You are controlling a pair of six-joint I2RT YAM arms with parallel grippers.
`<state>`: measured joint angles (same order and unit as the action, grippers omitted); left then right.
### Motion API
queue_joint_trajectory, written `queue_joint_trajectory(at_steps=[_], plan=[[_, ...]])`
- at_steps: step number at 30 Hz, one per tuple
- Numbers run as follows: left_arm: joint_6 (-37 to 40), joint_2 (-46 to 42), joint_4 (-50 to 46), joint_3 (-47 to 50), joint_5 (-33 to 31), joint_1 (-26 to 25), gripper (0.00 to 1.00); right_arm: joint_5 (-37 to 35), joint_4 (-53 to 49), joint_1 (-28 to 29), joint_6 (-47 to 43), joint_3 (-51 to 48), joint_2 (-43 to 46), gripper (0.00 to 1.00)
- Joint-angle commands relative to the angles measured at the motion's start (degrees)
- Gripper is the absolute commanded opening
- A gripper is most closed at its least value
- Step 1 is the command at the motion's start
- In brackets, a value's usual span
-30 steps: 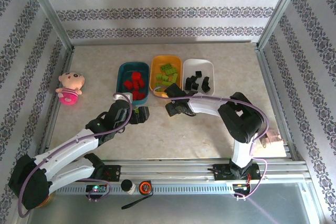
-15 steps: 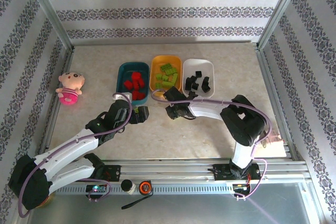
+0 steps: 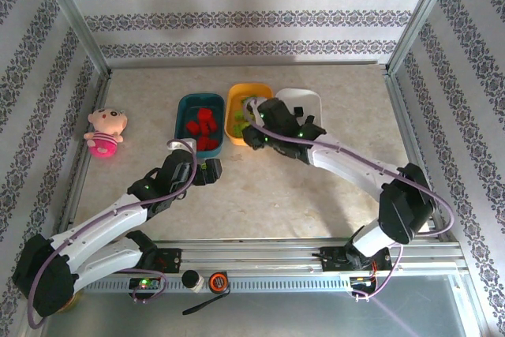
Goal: Sort the legos into containers by color
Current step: Place the lego in the container.
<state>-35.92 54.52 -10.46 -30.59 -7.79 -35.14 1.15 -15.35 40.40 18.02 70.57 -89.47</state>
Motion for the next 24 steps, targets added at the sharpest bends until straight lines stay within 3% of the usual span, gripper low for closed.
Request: queue_joint_trajectory(at_steps=[1,8,15,20,24], plan=[[-0.86,-1.32,-2.18,0.04,-0.96,0.77,1.00,-2.20,0.80,-2.44,-0.40,5.50,-5.42,0.26],[-0.99,-3.04,-2.88,0.96,-0.99,0.78,1.00,-5.72,-1.83,-7.05,1.26,17.59,-20.29,0.26],[-0.90,-3.98,-3.52,1.14,-1.30,0.94,1.00,-7.57,-3.53,-8.59,4.19,22.53,-26.81,0.31],[-0.63,-4.00,-4.31,0.75,-2.42,1.03,1.00,-6.24,-3.86,-8.60,4.47,23.54,-26.98,0.65],[-0.16,-3.74,-5.96,-0.24,-4.12,1.12,0.99,-5.85,-2.61,-8.33,4.40,20.83,-23.21,0.73]])
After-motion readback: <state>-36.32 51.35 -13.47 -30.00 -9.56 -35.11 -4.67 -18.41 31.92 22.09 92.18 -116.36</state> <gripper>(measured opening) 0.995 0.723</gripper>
